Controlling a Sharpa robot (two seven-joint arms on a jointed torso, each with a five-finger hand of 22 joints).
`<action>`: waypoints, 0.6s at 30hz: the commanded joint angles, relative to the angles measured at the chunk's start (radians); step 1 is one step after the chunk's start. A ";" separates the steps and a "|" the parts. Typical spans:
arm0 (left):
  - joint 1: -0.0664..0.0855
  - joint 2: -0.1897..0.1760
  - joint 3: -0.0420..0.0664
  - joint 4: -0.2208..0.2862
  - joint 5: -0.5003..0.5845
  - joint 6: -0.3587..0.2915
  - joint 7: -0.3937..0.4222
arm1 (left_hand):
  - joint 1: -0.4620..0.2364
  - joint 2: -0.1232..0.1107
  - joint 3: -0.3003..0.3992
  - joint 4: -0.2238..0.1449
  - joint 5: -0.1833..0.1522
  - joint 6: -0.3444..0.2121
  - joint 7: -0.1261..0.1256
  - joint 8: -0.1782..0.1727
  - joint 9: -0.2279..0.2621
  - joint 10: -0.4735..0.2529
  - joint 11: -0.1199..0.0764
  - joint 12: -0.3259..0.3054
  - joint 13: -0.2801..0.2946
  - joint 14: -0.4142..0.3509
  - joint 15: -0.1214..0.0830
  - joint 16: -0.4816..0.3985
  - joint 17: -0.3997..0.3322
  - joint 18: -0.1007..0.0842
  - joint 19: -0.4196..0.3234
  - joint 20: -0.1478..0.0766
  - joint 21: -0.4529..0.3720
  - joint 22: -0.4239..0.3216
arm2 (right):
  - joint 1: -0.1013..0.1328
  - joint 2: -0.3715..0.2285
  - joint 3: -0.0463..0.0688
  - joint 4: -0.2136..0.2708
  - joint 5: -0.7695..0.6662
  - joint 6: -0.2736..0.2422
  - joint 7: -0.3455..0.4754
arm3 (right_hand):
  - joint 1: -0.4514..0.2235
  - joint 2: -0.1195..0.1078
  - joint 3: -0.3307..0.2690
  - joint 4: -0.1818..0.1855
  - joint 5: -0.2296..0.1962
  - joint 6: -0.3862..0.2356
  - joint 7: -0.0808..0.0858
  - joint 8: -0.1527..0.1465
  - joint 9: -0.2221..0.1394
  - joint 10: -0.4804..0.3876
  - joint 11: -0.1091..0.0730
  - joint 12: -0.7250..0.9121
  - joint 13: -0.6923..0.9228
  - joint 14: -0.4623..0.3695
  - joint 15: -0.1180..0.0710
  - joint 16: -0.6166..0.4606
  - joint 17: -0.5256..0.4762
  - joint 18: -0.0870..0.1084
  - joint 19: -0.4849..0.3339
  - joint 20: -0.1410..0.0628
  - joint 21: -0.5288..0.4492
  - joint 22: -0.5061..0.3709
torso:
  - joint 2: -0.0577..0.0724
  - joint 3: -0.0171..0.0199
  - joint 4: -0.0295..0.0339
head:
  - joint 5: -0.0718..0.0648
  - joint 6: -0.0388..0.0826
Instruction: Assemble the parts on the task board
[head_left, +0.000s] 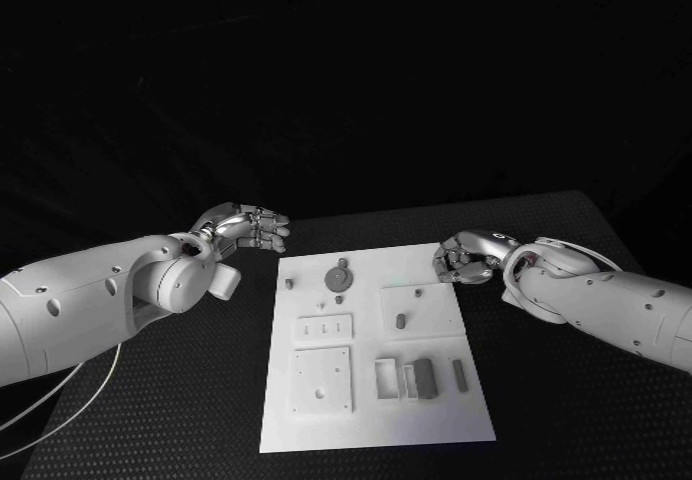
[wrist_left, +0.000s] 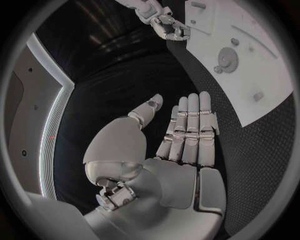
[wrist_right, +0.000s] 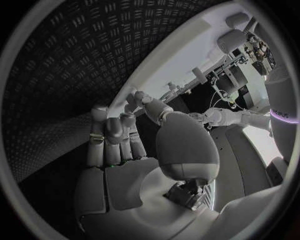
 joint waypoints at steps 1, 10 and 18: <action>0.001 0.001 0.001 0.001 -0.002 0.013 0.005 | -0.010 0.001 -0.001 0.003 0.003 0.001 0.003 -0.006 0.002 0.006 0.002 -0.005 0.002 0.005 0.001 -0.005 0.002 0.020 0.007 -0.001 -0.003 0.001 | -0.001 0.002 0.000 -0.001 -0.006 -0.007 0.003 | 0.000 0.013 0.000 0.003 0.002 0.029 0.020 0.005 0.005 0.002 -0.008 0.002 -0.001 0.002 -0.009 0.005 -0.001 0.013 0.004 -0.003 0.004 0.020 | 0.000 0.0003 0.0001 | -0.001 -0.001; 0.001 0.001 0.001 0.003 -0.002 0.013 0.004 | -0.009 0.002 -0.001 0.002 0.003 0.002 0.003 -0.006 0.002 0.006 0.002 -0.006 0.002 0.006 0.001 -0.006 0.002 0.020 0.007 -0.001 -0.003 0.002 | -0.001 0.006 0.000 -0.002 0.004 -0.029 0.002 | -0.009 0.059 -0.003 0.005 0.002 0.069 0.004 0.030 0.025 0.007 -0.022 0.000 -0.004 0.002 -0.021 0.005 -0.002 0.013 0.002 -0.004 0.006 0.019 | 0.000 0.0005 0.0004 | -0.001 -0.004; 0.001 -0.001 0.001 0.004 -0.023 0.015 -0.011 | -0.009 0.004 0.000 0.003 0.003 0.006 0.001 -0.004 0.004 0.008 0.002 -0.006 0.004 0.007 0.001 -0.007 0.004 0.020 0.008 -0.001 -0.004 0.002 | 0.000 0.008 0.001 0.016 0.019 -0.061 -0.035 | -0.010 0.055 -0.007 -0.002 0.002 0.079 -0.001 0.038 0.033 0.011 -0.027 0.000 -0.005 0.004 -0.025 0.006 -0.001 0.013 0.004 -0.005 0.007 0.019 | 0.000 -0.0002 -0.0015 | -0.001 -0.001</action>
